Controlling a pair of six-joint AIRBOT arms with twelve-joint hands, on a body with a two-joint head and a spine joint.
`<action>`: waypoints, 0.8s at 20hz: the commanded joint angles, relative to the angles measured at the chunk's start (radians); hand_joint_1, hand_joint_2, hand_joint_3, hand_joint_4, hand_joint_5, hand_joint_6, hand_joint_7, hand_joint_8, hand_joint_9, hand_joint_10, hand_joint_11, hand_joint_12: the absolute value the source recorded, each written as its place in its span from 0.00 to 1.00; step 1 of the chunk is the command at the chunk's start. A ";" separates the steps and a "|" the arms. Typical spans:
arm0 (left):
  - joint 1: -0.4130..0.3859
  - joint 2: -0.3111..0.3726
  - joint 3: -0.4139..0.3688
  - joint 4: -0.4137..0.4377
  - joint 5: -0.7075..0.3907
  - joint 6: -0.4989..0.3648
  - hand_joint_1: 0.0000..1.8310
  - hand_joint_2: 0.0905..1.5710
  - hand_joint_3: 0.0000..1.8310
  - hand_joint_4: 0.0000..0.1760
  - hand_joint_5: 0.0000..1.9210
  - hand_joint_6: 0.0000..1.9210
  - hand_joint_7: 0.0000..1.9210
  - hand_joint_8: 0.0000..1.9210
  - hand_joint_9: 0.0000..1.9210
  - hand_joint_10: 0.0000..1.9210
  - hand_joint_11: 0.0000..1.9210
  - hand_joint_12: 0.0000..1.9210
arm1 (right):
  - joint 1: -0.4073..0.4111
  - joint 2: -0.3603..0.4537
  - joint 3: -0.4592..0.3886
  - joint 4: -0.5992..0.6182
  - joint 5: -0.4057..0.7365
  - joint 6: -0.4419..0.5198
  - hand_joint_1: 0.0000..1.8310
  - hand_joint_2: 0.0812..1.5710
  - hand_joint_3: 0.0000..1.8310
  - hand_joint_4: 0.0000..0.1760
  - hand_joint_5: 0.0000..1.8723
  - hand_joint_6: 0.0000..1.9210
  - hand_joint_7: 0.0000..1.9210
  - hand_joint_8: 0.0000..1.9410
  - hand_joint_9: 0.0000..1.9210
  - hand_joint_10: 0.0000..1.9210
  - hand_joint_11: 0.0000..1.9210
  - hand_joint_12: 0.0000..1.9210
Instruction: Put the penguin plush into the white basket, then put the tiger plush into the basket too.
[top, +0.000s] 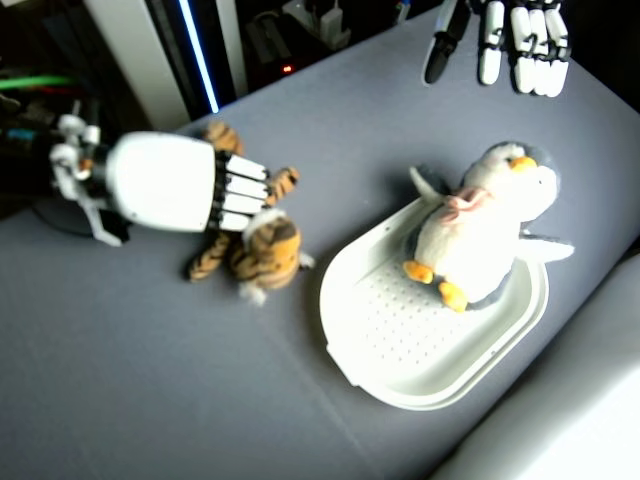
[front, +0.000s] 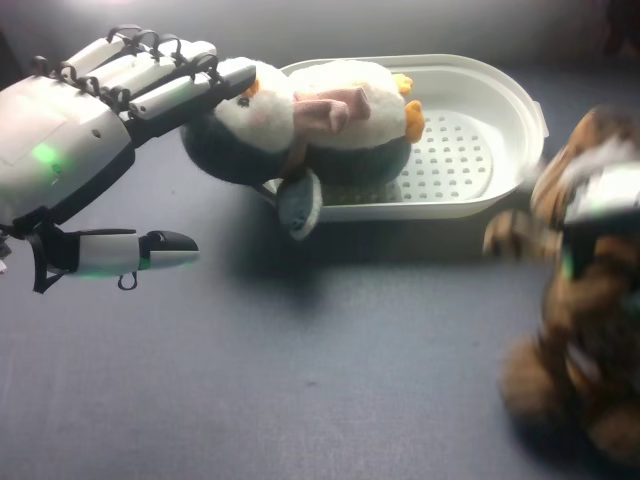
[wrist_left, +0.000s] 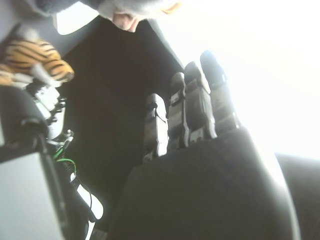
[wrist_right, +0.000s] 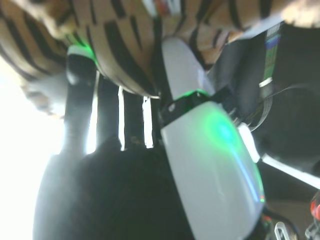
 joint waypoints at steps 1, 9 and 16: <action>-0.006 0.006 0.000 -0.004 -0.128 -0.001 0.53 0.56 0.00 0.96 0.06 0.00 0.07 0.00 0.09 0.00 0.00 0.43 | 0.045 -0.005 0.014 0.072 0.167 -0.024 0.61 0.82 0.00 0.00 0.39 0.74 0.31 0.81 0.32 0.77 0.30 0.89; -0.003 -0.013 0.011 -0.003 -0.112 -0.005 0.55 0.56 0.00 0.98 0.07 0.00 0.09 0.00 0.10 0.00 0.00 0.43 | 0.429 -0.250 0.319 0.040 -0.200 -0.040 0.74 0.74 0.00 0.00 0.51 0.55 0.37 0.70 0.41 0.74 0.38 0.83; 0.008 -0.021 0.014 -0.006 -0.125 -0.020 0.61 0.56 0.00 0.91 0.06 0.00 0.07 0.00 0.10 0.00 0.00 0.40 | 0.449 -0.274 0.321 0.013 -0.246 -0.040 0.41 0.63 0.01 1.00 0.00 0.00 0.00 0.00 0.00 0.00 0.00 0.00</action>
